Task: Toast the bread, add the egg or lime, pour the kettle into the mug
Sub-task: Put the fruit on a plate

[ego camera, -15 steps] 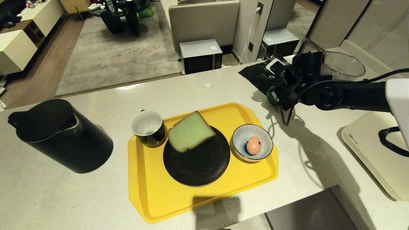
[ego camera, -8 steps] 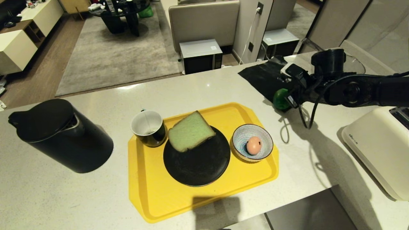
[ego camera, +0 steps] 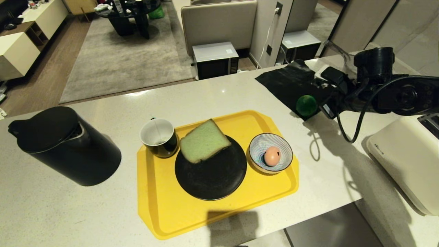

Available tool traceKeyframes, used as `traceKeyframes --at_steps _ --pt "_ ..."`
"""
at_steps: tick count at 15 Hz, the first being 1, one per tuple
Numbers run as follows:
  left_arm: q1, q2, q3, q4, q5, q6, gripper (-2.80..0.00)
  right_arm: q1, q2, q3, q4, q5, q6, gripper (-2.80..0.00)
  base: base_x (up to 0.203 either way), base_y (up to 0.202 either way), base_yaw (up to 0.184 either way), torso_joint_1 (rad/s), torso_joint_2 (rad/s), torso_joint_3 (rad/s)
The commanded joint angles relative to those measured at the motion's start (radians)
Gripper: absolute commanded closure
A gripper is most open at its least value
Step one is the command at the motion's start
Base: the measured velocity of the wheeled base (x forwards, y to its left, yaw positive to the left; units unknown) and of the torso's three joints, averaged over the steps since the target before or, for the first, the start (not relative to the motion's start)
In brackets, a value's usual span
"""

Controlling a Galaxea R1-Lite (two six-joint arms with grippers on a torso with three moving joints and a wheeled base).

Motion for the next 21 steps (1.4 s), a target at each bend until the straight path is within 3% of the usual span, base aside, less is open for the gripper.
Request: traceKeyframes --at_steps 1,5,9,11,14,21 --pt "0.000 -0.001 0.000 0.000 0.000 0.000 0.00 -0.002 -0.042 0.003 -0.003 0.014 0.002 0.00 0.000 0.000 0.000 0.000 0.00 0.000" --pt "0.000 -0.001 0.000 0.000 0.000 0.000 0.00 0.001 -0.047 -0.017 -0.009 0.059 0.058 0.00 0.000 0.000 0.000 0.000 0.00 0.000" --pt "0.000 -0.001 0.000 0.000 0.000 0.000 0.00 -0.004 -0.083 0.004 -0.025 0.044 0.013 0.00 0.000 0.000 0.000 0.000 0.00 0.000" --pt "0.000 -0.001 0.000 0.000 0.000 0.000 0.00 -0.004 -0.086 0.016 -0.020 -0.001 -0.001 0.00 0.000 0.000 0.000 0.000 0.00 0.000" --pt "0.000 -0.001 0.000 0.000 0.000 0.000 0.00 -0.010 -0.069 0.043 -0.024 -0.140 0.011 0.00 0.000 0.000 0.000 0.000 0.00 0.000" --pt "0.000 -0.001 0.000 0.000 0.000 0.000 0.00 -0.023 -0.118 0.025 -0.103 -0.150 0.024 0.00 0.000 0.000 0.000 0.000 0.00 0.000"
